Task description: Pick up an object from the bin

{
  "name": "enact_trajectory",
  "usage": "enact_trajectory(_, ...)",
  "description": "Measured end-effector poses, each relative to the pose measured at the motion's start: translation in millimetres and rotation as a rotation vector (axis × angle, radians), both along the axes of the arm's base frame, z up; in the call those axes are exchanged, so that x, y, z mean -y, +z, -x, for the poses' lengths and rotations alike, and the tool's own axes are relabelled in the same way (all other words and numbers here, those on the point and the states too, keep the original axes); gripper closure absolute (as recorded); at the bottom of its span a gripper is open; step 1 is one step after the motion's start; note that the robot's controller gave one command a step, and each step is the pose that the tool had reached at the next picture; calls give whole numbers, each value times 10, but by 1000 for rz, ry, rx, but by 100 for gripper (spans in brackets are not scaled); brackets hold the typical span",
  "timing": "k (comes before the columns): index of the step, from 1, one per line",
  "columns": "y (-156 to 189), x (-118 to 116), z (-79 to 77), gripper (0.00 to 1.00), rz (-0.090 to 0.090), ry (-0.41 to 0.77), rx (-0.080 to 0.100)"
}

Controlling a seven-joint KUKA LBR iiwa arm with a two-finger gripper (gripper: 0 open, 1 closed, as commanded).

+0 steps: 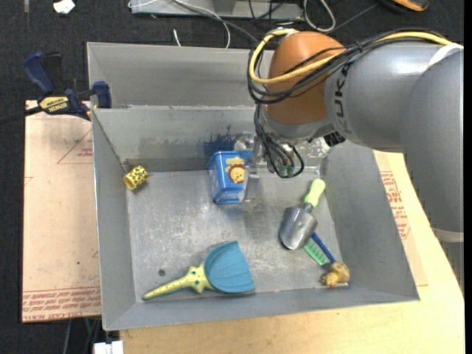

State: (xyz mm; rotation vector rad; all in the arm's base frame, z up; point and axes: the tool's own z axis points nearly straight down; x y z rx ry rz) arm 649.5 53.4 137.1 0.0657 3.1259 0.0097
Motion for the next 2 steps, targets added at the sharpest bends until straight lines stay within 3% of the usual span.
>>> enact_trajectory(1, -350, 340, -12, 100, -5, 186, 29)
enact_trajectory(2, -214, 204, 76, 100, 1, 151, -1)
